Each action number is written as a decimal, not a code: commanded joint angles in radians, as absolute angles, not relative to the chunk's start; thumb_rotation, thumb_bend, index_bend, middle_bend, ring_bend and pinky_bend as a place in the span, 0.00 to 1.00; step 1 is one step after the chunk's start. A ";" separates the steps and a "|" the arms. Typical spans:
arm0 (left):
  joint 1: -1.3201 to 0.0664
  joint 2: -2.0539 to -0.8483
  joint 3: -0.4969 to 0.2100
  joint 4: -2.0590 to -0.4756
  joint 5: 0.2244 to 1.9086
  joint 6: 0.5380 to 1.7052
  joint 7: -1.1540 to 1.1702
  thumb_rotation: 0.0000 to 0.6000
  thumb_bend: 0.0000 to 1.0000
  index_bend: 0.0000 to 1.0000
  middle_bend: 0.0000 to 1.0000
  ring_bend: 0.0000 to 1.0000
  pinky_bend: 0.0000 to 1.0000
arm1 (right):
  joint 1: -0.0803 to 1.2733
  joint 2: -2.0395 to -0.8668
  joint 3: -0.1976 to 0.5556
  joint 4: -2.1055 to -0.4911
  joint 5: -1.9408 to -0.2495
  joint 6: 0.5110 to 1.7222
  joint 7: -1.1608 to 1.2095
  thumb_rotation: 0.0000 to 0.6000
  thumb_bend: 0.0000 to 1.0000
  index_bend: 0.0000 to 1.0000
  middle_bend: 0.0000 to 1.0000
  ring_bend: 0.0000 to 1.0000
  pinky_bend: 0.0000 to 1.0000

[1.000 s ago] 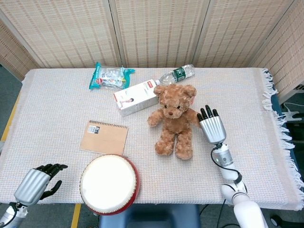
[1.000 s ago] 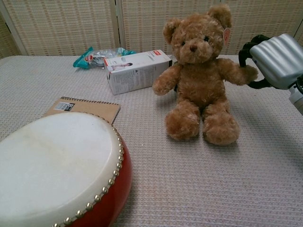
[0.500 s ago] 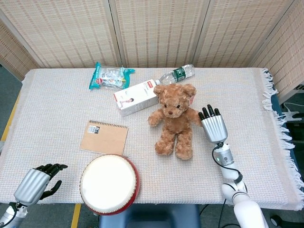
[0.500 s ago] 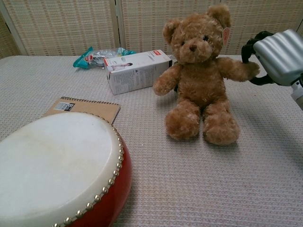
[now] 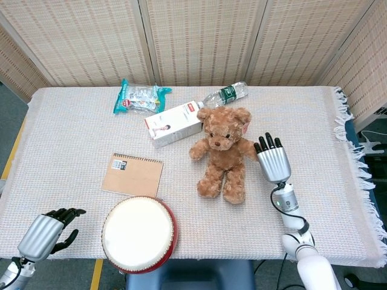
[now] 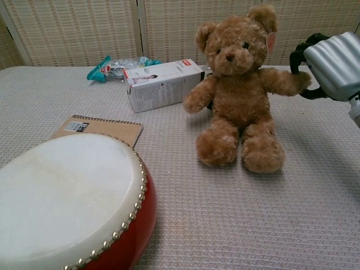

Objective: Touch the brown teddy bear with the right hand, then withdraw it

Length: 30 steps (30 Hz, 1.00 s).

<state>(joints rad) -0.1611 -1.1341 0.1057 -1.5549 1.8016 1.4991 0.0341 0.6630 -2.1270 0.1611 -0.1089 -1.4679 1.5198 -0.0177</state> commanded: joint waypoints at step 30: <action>-0.162 -1.131 0.103 -1.559 1.792 1.493 0.035 1.00 0.40 0.29 0.38 0.40 0.60 | 0.642 -2.124 0.117 -0.104 -1.482 1.463 -0.037 1.00 0.14 0.67 0.43 0.29 0.54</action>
